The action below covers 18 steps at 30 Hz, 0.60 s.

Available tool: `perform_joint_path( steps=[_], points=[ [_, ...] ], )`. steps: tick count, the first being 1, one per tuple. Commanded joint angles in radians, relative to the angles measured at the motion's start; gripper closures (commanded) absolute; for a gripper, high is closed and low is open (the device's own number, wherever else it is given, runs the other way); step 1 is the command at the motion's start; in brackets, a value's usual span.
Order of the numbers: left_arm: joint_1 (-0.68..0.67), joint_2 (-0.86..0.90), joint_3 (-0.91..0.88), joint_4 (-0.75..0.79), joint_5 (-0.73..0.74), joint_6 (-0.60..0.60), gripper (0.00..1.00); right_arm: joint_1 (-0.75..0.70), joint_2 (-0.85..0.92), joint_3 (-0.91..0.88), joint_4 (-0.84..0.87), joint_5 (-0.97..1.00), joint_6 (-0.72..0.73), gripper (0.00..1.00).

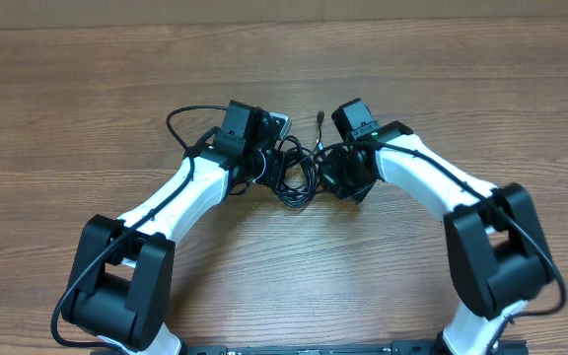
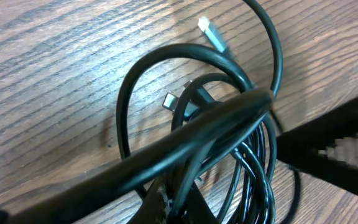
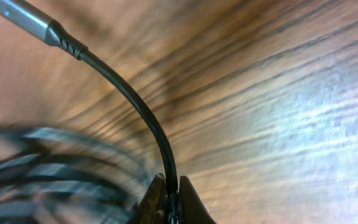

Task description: Untangle cables

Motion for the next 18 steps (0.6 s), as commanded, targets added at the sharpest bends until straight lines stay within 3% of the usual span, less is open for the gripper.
perform_joint_path(
  steps=[1,7,18],
  points=[
    [0.006,-0.023,0.021,0.011,0.037,-0.016,0.96,0.018,-0.072,0.01,0.002,0.035,0.044,0.96],
    [0.006,-0.023,0.021,0.011,0.041,-0.028,0.96,0.04,-0.128,0.01,-0.001,0.154,0.07,0.96],
    [0.019,-0.023,0.021,0.011,0.064,-0.211,0.96,0.249,-0.2,0.023,0.017,0.608,0.146,0.96]
  ],
)
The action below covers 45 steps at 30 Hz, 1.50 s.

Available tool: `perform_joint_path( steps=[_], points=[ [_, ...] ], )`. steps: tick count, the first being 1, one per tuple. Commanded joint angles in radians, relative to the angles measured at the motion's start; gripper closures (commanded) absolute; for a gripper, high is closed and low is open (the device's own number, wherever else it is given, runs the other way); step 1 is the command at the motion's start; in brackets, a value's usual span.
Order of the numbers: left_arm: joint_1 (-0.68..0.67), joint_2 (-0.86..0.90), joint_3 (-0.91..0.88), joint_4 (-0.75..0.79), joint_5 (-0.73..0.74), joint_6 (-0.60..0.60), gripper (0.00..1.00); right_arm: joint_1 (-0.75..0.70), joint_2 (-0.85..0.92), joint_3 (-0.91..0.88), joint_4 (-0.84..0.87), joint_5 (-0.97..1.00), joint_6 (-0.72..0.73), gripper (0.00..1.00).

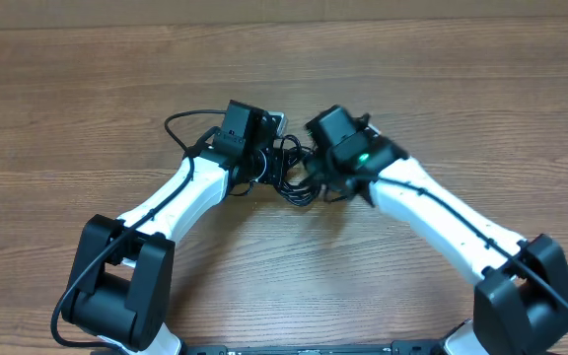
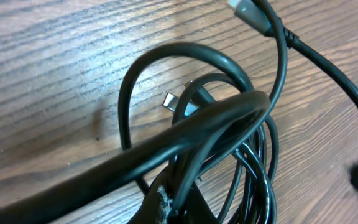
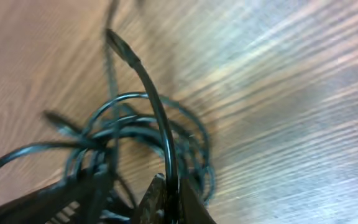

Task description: Untangle cables

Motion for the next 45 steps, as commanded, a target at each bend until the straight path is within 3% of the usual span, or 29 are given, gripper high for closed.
perform_joint_path(
  steps=[1,7,18,25,32,35,41,45],
  points=[
    [0.016,-0.023,0.021,0.005,0.042,-0.066,0.95,0.076,-0.019,0.021,0.009,0.237,0.065,0.96],
    [0.04,-0.023,0.021,-0.006,0.074,-0.066,0.96,0.139,0.005,0.019,0.026,0.336,0.13,0.96],
    [0.111,-0.023,0.021,-0.007,0.31,-0.041,0.96,0.156,0.098,0.018,0.124,0.33,0.128,0.96],
    [0.114,-0.023,0.021,-0.008,0.319,-0.023,0.96,0.156,0.099,0.018,0.234,0.318,-0.019,0.96],
    [0.114,-0.023,0.021,-0.01,0.319,-0.015,0.96,0.153,0.099,0.018,0.232,0.286,-0.019,0.96],
    [0.114,-0.023,0.021,-0.011,0.319,-0.001,0.96,0.153,0.099,0.018,0.217,0.285,-0.037,0.87],
    [0.114,-0.023,0.021,-0.024,0.319,0.053,0.96,0.133,0.051,0.02,0.206,0.249,-0.203,0.61],
    [0.114,-0.023,0.021,-0.034,0.32,0.153,0.96,0.073,-0.029,0.02,0.197,0.121,-0.224,0.56]
  ],
)
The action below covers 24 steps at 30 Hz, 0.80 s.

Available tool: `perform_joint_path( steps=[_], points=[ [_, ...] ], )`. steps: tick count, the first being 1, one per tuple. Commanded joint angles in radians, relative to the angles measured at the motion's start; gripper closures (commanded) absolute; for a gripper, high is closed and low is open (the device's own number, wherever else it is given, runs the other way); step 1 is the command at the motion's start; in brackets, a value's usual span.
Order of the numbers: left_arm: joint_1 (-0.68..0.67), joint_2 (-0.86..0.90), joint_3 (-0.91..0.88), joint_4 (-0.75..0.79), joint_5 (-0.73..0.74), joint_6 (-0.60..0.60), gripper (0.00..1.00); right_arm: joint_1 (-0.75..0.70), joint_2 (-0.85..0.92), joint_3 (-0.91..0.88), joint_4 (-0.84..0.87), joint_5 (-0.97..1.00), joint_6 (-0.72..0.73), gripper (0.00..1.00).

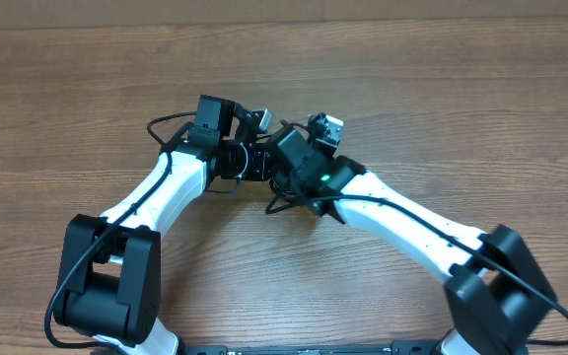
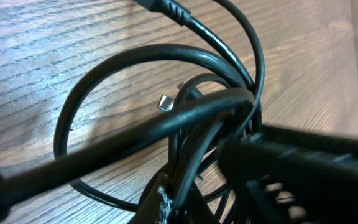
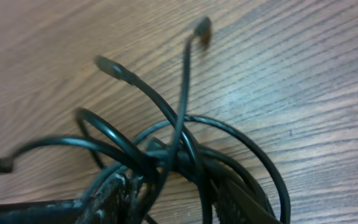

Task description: Untangle cables

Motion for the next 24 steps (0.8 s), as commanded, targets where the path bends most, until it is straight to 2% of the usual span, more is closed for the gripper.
perform_joint_path(
  steps=[1,3,8,9,11,12,19,24],
  points=[
    [0.002,-0.023,0.021,-0.003,0.033,0.118,0.96,-0.065,-0.111,0.02,-0.005,-0.117,-0.054,0.56],
    [0.004,-0.023,0.021,-0.005,0.033,0.142,0.96,-0.108,-0.137,0.02,-0.021,-0.193,-0.066,0.56],
    [0.004,-0.023,0.021,-0.024,0.055,0.234,0.96,-0.196,-0.146,0.02,-0.047,-0.429,-0.317,0.54],
    [0.004,-0.023,0.021,-0.029,0.072,0.261,0.96,-0.208,-0.146,0.02,-0.067,-0.431,-0.319,0.58],
    [0.004,-0.023,0.021,-0.034,0.105,0.302,0.96,-0.226,-0.146,0.02,-0.101,-0.431,-0.319,0.74],
    [0.004,-0.023,0.021,-0.038,0.121,0.32,0.96,-0.236,-0.146,0.019,-0.121,-0.431,-0.319,0.78],
    [0.004,-0.023,0.021,-0.043,0.135,0.335,0.96,-0.254,-0.135,0.01,-0.23,-0.426,-0.249,0.84],
    [0.004,-0.023,0.021,-0.044,0.135,0.335,0.96,-0.254,-0.088,-0.018,-0.209,-0.417,-0.158,0.89]
  ],
)
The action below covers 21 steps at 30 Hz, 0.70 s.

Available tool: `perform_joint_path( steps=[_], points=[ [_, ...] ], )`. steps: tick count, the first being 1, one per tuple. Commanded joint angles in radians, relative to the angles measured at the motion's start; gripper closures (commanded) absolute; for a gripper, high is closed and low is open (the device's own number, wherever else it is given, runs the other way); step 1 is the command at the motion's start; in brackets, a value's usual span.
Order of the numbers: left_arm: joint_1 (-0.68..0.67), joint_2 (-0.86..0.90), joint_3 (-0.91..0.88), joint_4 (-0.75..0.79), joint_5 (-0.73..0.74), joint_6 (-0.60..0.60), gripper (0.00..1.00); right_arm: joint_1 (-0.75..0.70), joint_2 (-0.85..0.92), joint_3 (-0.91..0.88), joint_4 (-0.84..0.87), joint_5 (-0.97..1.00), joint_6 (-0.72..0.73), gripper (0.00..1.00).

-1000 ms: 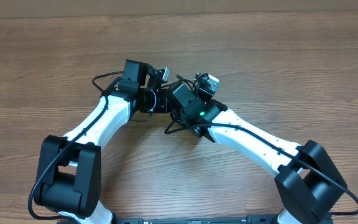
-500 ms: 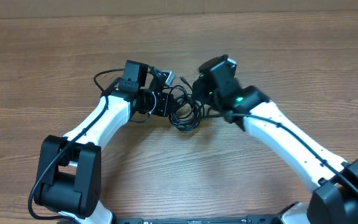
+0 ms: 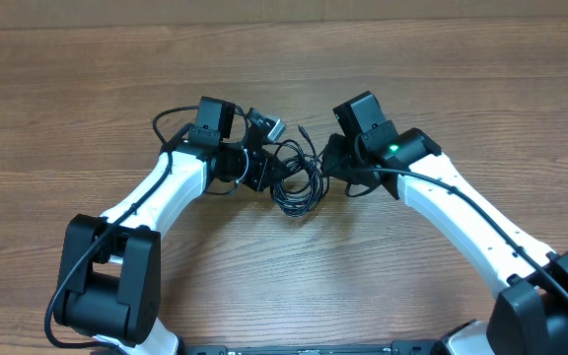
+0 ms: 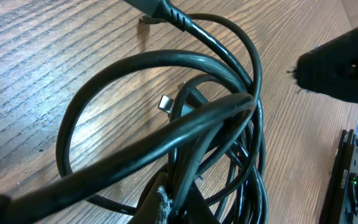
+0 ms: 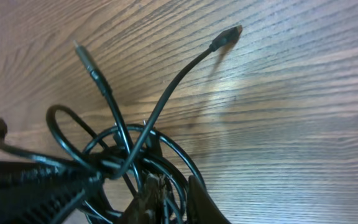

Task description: Untangle cables

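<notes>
A knot of black cables [image 3: 295,183] lies mid-table between my two grippers. My left gripper [image 3: 256,170] is at its left side; in the left wrist view it [image 4: 174,204] is shut on a few strands of the tangle [image 4: 185,118], with a silver connector [image 4: 166,101] inside the loops. My right gripper [image 3: 336,168] is at the right side; its wrist view shows it [image 5: 176,200] closed down on loops of the tangle [image 5: 135,155]. A thin cable end [image 5: 227,34] and a second plug [image 5: 82,53] stick out free beyond it.
The wooden table [image 3: 461,79] stretches out on all sides of the tangle. A grey plug [image 3: 270,125] pokes up just behind the left gripper. Both white arms reach in from the front edge.
My right gripper was wide open, pushed in close to the left gripper over the tangle. Now it sits back at the right side, closed on loops. The left gripper has kept its hold.
First my right gripper was shut on a single cable end at the tangle's right side. Then it had carried that end leftward over the loops. Later it stood open beside the left gripper, the end free. Now it is shut on loops at the right. The left held throughout.
</notes>
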Motion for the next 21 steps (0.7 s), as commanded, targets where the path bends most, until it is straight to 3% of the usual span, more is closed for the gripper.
perform_joint_path(
  steps=[1,10,21],
  points=[
    [0.004,-0.023,0.021,0.001,0.04,0.03,0.96,-0.007,0.051,-0.024,0.018,-0.003,0.085,0.89],
    [0.004,-0.023,0.021,-0.001,0.04,0.029,0.96,-0.035,0.162,-0.058,0.151,-0.011,0.18,0.95],
    [0.004,-0.023,0.021,0.0,0.04,0.029,0.96,-0.133,0.162,-0.059,0.381,-0.209,0.144,0.96]
  ],
)
